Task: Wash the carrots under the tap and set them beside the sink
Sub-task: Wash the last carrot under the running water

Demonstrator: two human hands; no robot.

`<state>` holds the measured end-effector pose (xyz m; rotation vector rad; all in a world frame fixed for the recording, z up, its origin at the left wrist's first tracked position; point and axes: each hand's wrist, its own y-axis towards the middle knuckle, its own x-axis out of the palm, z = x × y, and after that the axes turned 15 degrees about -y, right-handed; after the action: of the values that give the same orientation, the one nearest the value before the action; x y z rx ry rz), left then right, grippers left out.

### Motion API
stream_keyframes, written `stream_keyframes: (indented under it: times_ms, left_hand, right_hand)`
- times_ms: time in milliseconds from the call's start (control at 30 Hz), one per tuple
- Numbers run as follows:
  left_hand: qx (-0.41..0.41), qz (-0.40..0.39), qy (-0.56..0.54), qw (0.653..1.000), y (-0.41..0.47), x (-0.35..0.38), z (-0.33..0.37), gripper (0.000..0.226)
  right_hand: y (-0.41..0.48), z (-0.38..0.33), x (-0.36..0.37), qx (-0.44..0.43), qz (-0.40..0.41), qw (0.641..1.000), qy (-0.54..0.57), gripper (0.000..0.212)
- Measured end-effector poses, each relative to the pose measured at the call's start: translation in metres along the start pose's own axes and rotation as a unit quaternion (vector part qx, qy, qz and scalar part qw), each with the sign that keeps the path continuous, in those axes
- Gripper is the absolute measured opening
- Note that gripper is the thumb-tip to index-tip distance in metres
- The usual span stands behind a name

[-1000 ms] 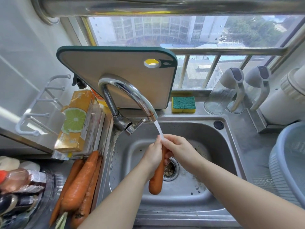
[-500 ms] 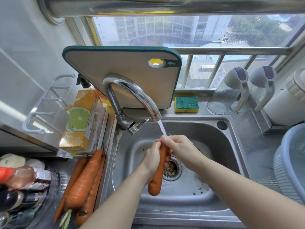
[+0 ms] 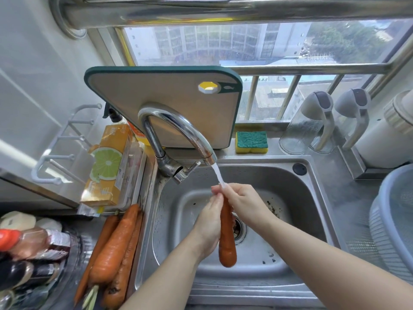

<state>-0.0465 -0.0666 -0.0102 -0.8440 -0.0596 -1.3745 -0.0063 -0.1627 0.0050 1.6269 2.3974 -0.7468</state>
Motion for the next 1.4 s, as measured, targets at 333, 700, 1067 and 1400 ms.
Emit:
stream_keyframes:
  times_ms: [333,700,1067,1400]
  left_hand:
    - [0.066,0.054,0.047,0.995,0.012,-0.006,0.008,0.035]
    - [0.006,0.009,0.173,0.985,0.015,-0.015,0.03,0.018]
    - [0.07,0.035,0.222,0.972,0.016,-0.007,0.036,0.017]
    - [0.131,-0.089,0.522,0.838,0.005,-0.02,0.053,0.009]
  right_hand:
    - [-0.018,0.019,-0.018,0.03,-0.127,0.983,-0.128,0.023]
    - [-0.011,0.009,-0.047,-0.022,-0.147,0.934,-0.324,0.024]
    - [-0.002,0.007,-0.065,-0.192,-0.027,0.798,-0.571,0.028]
    - [0.009,0.0,-0.071,-0.16,-0.121,0.807,-0.555,0.023]
